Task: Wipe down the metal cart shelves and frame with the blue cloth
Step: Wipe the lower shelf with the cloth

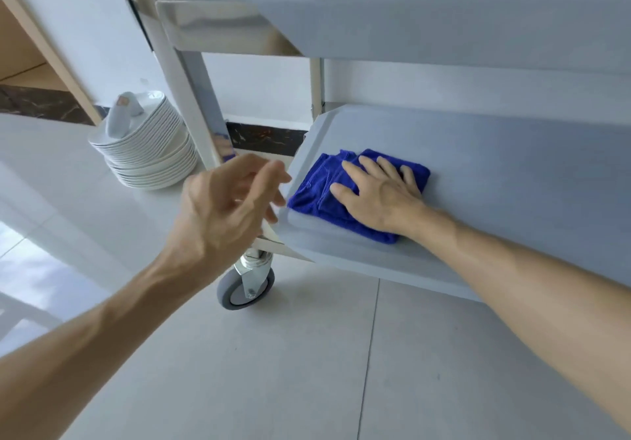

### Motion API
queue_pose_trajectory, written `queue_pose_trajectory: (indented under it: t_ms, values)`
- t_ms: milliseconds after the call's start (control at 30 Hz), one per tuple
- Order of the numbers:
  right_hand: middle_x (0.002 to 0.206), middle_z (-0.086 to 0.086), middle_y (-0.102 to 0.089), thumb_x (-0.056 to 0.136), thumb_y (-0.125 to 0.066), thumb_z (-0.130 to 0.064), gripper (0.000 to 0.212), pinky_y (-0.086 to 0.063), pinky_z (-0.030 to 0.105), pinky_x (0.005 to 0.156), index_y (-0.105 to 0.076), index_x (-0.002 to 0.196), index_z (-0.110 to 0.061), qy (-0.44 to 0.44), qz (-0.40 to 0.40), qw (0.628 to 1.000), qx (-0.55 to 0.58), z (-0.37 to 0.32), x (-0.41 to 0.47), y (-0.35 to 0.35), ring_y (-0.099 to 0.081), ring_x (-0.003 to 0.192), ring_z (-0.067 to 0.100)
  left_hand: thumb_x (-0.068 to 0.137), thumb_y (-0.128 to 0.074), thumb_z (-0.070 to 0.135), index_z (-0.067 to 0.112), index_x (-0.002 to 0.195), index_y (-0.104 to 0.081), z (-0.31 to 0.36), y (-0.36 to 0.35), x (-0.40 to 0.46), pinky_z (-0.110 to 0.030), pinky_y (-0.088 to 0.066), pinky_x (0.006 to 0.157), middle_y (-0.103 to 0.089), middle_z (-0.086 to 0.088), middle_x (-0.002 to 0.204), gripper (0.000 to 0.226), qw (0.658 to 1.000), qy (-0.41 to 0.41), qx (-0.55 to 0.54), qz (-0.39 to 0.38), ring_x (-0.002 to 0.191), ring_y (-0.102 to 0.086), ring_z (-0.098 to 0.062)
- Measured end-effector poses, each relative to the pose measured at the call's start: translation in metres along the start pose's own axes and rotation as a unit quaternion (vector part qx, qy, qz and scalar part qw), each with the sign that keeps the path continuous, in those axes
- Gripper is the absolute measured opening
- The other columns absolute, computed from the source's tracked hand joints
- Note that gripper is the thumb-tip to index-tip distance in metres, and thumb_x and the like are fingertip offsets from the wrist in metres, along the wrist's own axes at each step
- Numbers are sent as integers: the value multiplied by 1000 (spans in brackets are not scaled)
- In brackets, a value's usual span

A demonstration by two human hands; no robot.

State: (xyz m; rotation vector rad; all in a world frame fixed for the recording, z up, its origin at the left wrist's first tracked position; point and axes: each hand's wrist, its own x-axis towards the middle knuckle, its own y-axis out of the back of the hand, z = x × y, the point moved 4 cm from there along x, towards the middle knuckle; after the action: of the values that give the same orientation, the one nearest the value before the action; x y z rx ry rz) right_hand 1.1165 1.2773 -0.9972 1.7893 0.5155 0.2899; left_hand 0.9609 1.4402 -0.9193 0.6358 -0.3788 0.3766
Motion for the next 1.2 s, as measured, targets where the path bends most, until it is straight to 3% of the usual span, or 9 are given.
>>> queue_pose_trajectory:
  t_ms: [167,300,367,500,600,800,900,1067,1200]
  values:
    - [167,4,-1,81,-8,-86,81,8,62,117,-5,153,-50,25,-37,999,-28,-25,26,-10,6,152,34,95,-51,60,18,61,-64,-18,38,-10,-22,-49,44,-63,-5,50,55,989,101,13,107,45,-64,-19]
    - [167,4,3,80,-9,-87,82,9,63,117,-6,153,-51,54,-39,997,-33,-44,22,-15,8,152,35,84,-53,73,16,99,-45,-37,46,-4,-40,-58,70,-68,-12,93,60,974,162,39,151,80,-70,-23]
    - [167,2,4,78,-9,-89,82,10,61,117,-5,152,-52,94,-43,994,-40,-55,7,-21,10,152,33,84,-55,68,21,111,-39,-35,34,4,-39,-57,81,-65,5,105,56,985,124,-3,121,92,-68,-13]
    - [167,-2,9,72,-8,-92,85,15,55,118,-1,149,-57,172,-63,982,-41,-60,-30,-24,16,152,26,86,-66,56,31,110,-52,-31,11,21,-39,-59,69,-70,-2,92,38,978,98,-130,133,80,-73,-21]
    - [167,-6,9,77,-16,-85,77,15,49,120,3,147,-60,226,-59,971,-53,-36,-59,-15,17,152,19,89,-67,48,28,96,-63,-36,7,28,-25,-47,46,-66,2,64,21,969,105,-179,136,50,-62,-19]
    - [166,-13,12,76,-22,-82,90,9,42,123,23,148,-50,188,-32,976,-110,19,-90,-7,18,151,11,93,-66,35,30,71,-64,-40,1,34,-27,-46,48,-54,3,52,23,970,80,-195,118,46,-50,-21]
    - [167,-4,5,77,-22,-81,96,1,52,122,8,156,-34,144,1,984,-109,-15,-81,-15,8,153,22,94,-65,31,27,67,-62,-44,1,33,-30,-48,50,-54,2,52,27,968,84,-192,137,48,-51,-21]
    - [166,12,-2,92,-41,-62,87,-3,65,117,-4,157,-16,143,41,982,-121,-106,-49,-39,-3,150,41,93,-63,29,8,97,-66,-42,0,30,-35,-57,70,-69,-12,76,22,969,84,-157,170,71,-69,-23]
    - [166,15,-3,95,-43,-57,85,-7,66,117,-1,158,-18,161,54,974,-153,-105,-53,-42,-5,150,43,94,-63,26,6,119,-60,-40,4,29,-38,-58,84,-73,-4,85,32,972,80,-125,184,84,-73,-20]
